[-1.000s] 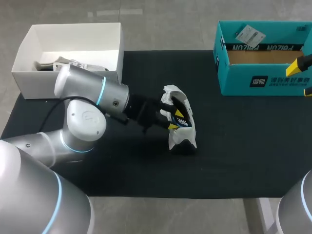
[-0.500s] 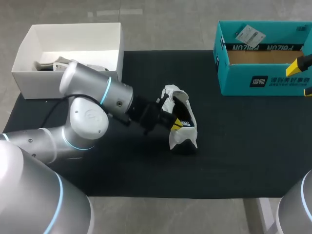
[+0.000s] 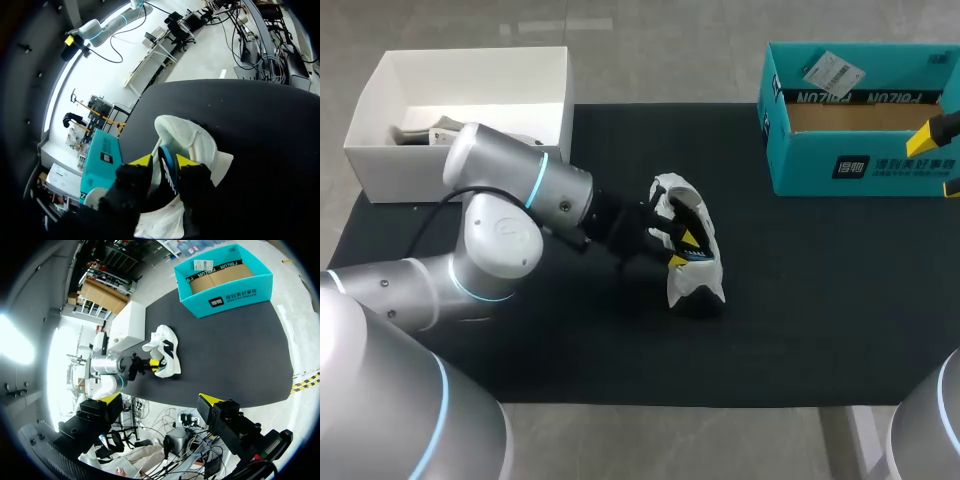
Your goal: Take the shoe out of the shoebox, open the shoe tongue, remove and reinsert the insole, then place the shoe into the shoebox
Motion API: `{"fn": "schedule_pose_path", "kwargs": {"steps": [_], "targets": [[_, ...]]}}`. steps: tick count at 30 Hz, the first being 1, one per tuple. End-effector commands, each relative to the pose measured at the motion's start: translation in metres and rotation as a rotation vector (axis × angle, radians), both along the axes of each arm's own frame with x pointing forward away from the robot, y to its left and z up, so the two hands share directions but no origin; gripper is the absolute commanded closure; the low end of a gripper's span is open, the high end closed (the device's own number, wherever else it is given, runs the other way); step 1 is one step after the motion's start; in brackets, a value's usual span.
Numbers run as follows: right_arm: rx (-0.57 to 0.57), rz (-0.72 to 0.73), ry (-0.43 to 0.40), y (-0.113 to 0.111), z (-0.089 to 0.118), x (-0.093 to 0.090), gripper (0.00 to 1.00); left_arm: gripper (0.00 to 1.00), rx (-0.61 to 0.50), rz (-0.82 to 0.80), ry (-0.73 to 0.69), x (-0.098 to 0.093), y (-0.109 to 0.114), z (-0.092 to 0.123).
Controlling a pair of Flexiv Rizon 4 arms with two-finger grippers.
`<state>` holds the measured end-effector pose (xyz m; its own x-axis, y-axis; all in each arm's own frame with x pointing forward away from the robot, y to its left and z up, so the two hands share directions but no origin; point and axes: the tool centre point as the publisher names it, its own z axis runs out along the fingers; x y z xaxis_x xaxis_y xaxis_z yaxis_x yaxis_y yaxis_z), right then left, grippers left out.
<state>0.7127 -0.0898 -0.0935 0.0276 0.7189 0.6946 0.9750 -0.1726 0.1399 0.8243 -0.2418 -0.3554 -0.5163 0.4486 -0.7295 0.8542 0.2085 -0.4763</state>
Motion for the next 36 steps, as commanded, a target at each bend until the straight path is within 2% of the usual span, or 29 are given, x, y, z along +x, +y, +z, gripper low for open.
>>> {"fn": "schedule_pose_path", "kwargs": {"steps": [1,3,4,8,12,13,16,22,36], "targets": [[-0.001,0.002,0.004,0.000,0.000,0.002,0.00,0.23,-0.002,-0.006,-0.017,-0.005,0.007,0.008],[-0.001,0.002,0.004,0.000,0.000,0.002,0.00,0.33,-0.002,-0.006,-0.019,-0.003,0.006,0.010],[-0.001,0.002,0.004,0.000,0.000,0.002,0.00,0.51,-0.003,-0.006,-0.020,-0.002,0.006,0.011],[-0.001,0.002,0.004,0.000,0.000,0.002,0.00,0.61,-0.006,-0.008,-0.030,0.000,0.007,0.014],[-0.001,0.002,0.004,0.000,0.000,0.002,0.00,0.84,-0.003,-0.019,-0.035,0.002,0.007,0.019],[-0.001,0.002,0.004,0.000,0.000,0.002,0.00,1.00,0.003,-0.039,-0.032,0.003,0.007,0.020],[-0.001,0.002,0.004,0.000,0.000,0.002,0.00,1.00,0.067,-0.127,-0.027,0.005,0.006,0.022],[-0.001,0.002,0.004,0.000,0.000,0.002,0.00,1.00,0.372,-0.274,-0.121,0.009,-0.006,0.023],[-0.001,0.002,0.004,0.000,0.000,0.002,0.00,1.00,0.372,-0.274,-0.121,0.009,-0.006,0.023]]}}
